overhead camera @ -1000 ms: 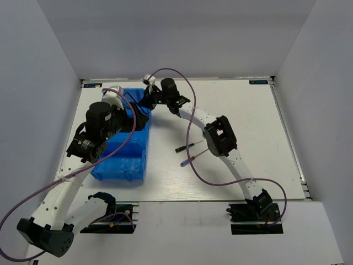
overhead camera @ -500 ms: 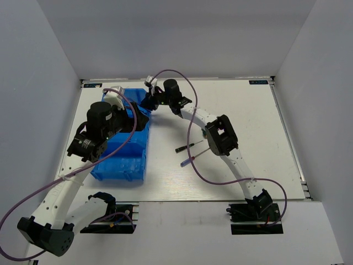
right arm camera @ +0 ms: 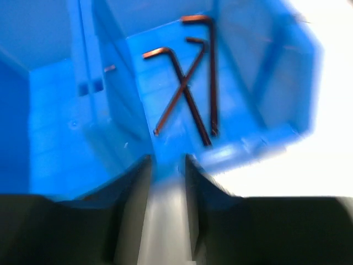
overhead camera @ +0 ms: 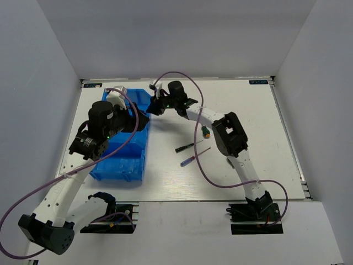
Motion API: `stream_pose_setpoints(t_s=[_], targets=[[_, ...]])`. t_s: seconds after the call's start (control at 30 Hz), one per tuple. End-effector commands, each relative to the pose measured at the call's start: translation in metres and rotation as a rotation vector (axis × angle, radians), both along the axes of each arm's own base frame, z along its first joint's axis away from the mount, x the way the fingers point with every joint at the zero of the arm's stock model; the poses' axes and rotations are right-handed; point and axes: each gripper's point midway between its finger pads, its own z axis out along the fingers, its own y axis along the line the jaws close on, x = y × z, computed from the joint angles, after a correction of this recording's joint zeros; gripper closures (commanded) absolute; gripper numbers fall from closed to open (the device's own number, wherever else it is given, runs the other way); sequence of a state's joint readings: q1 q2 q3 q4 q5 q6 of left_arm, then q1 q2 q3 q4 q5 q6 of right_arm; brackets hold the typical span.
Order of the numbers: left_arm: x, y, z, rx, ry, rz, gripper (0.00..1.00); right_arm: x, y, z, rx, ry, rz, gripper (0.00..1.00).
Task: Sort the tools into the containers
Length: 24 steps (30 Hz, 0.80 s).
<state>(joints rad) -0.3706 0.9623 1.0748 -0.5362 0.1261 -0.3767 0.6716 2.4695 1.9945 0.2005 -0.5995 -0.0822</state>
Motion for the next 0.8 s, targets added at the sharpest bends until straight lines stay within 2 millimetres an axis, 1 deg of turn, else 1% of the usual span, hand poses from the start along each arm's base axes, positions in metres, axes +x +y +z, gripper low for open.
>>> stream_pose_setpoints(t_s=[0.0, 0.03, 0.07, 0.1, 0.13, 0.17, 0.2, 0.23, 0.27, 0.3, 0.33, 0.37, 0.4, 0.43, 0.47, 0.5, 0.53, 0.57, 0.6, 0.63, 0.67, 0.7, 0.73, 0.77], targets=[[0.001, -0.020, -0.021, 0.005, 0.057, -0.111, 0.35, 0.026, -0.043, 0.129, 0.084, -0.152, -0.227, 0.74], [0.002, -0.025, -0.031, 0.011, 0.080, -0.137, 0.47, 0.035, -0.067, 0.121, 0.047, -0.125, -0.280, 0.82], [-0.002, -0.033, -0.047, 0.018, 0.113, -0.193, 0.70, 0.027, -0.089, 0.107, -0.054, -0.049, -0.328, 0.94], [0.004, -0.039, -0.064, 0.028, 0.147, -0.217, 0.80, 0.031, -0.113, 0.115, -0.100, -0.047, -0.390, 1.00], [0.005, -0.047, -0.072, 0.034, 0.165, -0.250, 0.90, 0.030, -0.126, 0.110, -0.155, -0.046, -0.408, 1.00], [0.004, -0.053, -0.087, 0.053, 0.193, -0.294, 0.99, 0.023, -0.155, 0.097, -0.254, 0.024, -0.460, 1.00], [0.005, -0.060, -0.098, 0.070, 0.218, -0.327, 1.00, 0.010, -0.181, 0.075, -0.369, 0.115, -0.486, 1.00], [0.007, -0.073, -0.128, 0.104, 0.298, -0.377, 1.00, -0.009, -0.204, 0.060, -0.471, 0.195, -0.488, 1.00], [0.014, -0.083, -0.131, 0.137, 0.285, -0.418, 0.97, -0.019, -0.244, 0.037, -0.601, 0.255, -0.575, 1.00], [0.014, -0.092, -0.143, 0.165, 0.313, -0.451, 0.92, -0.031, -0.258, 0.026, -0.661, 0.287, -0.576, 0.98], [0.015, -0.108, -0.164, 0.215, 0.356, -0.490, 0.85, -0.039, -0.270, 0.043, -0.661, 0.247, -0.578, 0.56], [0.014, -0.115, -0.176, 0.259, 0.368, -0.525, 0.63, -0.057, -0.296, 0.012, -0.747, 0.301, -0.574, 0.46], [0.014, -0.121, -0.185, 0.290, 0.380, -0.546, 0.52, -0.068, -0.306, 0.008, -0.779, 0.325, -0.566, 0.41], [0.014, -0.132, -0.187, 0.329, 0.367, -0.563, 0.44, -0.074, -0.314, 0.013, -0.786, 0.330, -0.575, 0.35], [0.012, -0.134, -0.201, 0.364, 0.394, -0.577, 0.39, -0.078, -0.324, 0.010, -0.785, 0.377, -0.594, 0.34], [0.010, -0.137, -0.205, 0.376, 0.399, -0.583, 0.33, -0.086, -0.329, 0.008, -0.801, 0.414, -0.590, 0.32], [0.012, -0.139, -0.204, 0.385, 0.380, -0.577, 0.30, -0.086, -0.335, 0.007, -0.796, 0.435, -0.606, 0.29], [0.008, -0.143, -0.205, 0.393, 0.372, -0.595, 0.30, -0.091, -0.334, 0.005, -0.785, 0.474, -0.600, 0.29], [0.012, -0.143, -0.204, 0.400, 0.359, -0.582, 0.28, -0.091, -0.337, 0.004, -0.779, 0.497, -0.606, 0.27], [0.008, -0.143, -0.208, 0.416, 0.364, -0.583, 0.28, -0.093, -0.338, 0.002, -0.779, 0.517, -0.603, 0.25], [0.009, -0.142, -0.209, 0.422, 0.362, -0.575, 0.28, -0.103, -0.333, -0.002, -0.773, 0.567, -0.569, 0.25], [0.011, -0.143, -0.208, 0.418, 0.354, -0.575, 0.28, -0.101, -0.330, -0.003, -0.759, 0.567, -0.563, 0.25], [0.008, -0.142, -0.212, 0.437, 0.358, -0.570, 0.28, -0.103, -0.329, -0.009, -0.762, 0.592, -0.554, 0.25], [0.006, -0.143, -0.215, 0.440, 0.361, -0.565, 0.28, -0.104, -0.327, -0.011, -0.752, 0.611, -0.546, 0.25]])
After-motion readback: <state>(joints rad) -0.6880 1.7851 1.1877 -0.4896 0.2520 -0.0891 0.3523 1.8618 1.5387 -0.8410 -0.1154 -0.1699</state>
